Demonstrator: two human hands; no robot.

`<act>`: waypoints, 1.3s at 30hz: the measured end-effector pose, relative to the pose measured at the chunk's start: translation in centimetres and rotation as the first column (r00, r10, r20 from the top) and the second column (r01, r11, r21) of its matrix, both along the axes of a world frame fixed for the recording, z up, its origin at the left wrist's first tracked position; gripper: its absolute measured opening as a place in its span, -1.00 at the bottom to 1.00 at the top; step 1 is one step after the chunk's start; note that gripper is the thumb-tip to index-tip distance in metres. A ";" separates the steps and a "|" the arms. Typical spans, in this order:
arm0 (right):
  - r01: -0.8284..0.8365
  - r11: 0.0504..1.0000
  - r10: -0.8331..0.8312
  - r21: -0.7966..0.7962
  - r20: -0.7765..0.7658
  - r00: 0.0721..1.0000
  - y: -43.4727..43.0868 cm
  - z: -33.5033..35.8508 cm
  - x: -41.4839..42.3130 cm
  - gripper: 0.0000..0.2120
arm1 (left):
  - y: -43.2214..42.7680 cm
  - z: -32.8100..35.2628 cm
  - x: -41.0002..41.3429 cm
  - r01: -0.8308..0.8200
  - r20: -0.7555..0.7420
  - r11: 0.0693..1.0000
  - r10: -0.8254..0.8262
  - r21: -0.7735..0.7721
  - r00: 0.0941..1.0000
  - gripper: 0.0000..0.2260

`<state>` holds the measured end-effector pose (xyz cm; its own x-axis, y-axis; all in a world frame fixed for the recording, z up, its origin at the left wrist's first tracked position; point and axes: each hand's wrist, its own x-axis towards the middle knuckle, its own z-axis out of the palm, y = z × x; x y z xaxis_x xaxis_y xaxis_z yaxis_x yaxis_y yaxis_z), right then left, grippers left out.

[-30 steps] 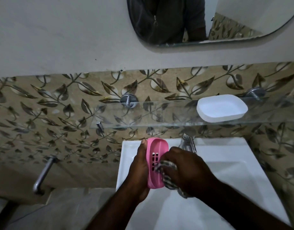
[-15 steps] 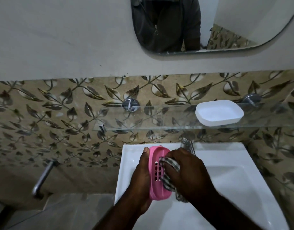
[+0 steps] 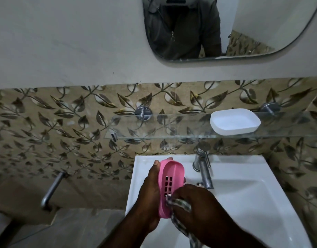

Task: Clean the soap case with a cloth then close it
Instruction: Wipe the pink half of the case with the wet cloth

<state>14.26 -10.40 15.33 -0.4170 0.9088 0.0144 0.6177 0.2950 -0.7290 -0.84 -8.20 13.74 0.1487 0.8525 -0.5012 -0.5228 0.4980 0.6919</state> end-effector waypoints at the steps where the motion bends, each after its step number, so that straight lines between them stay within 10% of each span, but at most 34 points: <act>1: -0.020 1.000 0.020 0.012 0.020 1.000 0.2 -0.1 0.2 -0.73 | -0.1 0.0 0.1 0.000 -0.005 1.000 0.000 0.011 1.000 -0.39; 6: 0.283 0.917 -0.290 0.280 -0.015 0.957 3.2 1.5 0.4 -0.92 | -0.7 0.7 1.5 0.001 -0.066 0.997 0.004 0.076 0.998 -0.33; 12: 0.079 0.997 -0.079 0.010 0.056 0.995 0.5 1.3 0.1 -0.89 | 0.0 0.7 0.9 -0.028 -0.070 0.998 0.032 0.054 0.997 -0.37; 16: 0.157 0.978 -0.166 0.136 0.061 0.984 1.6 0.6 1.3 -0.92 | -0.4 -0.4 0.6 -0.021 -0.064 0.998 0.024 0.059 0.998 -0.39; 22: 0.408 0.883 -0.467 -0.233 -0.524 0.712 2.8 2.9 4.6 -0.92 | -0.1 0.0 -0.1 -0.007 0.097 0.995 -0.003 0.104 0.995 -0.36; 29: 0.189 0.979 -0.163 0.073 -0.274 0.948 0.2 2.8 4.6 -0.78 | 0.2 0.1 0.2 0.037 0.134 0.992 -0.053 0.122 0.990 -0.24; 34: -0.028 0.959 -0.055 0.281 0.282 0.958 -0.4 1.2 1.9 -0.80 | 0.4 0.2 1.4 0.053 -0.008 0.992 -0.053 0.114 0.999 -0.25; 39: -0.133 0.972 0.092 0.193 0.207 0.974 -1.7 -0.7 1.3 -0.78 | 0.1 0.4 1.5 0.110 -0.101 0.990 -0.102 0.083 0.990 -0.31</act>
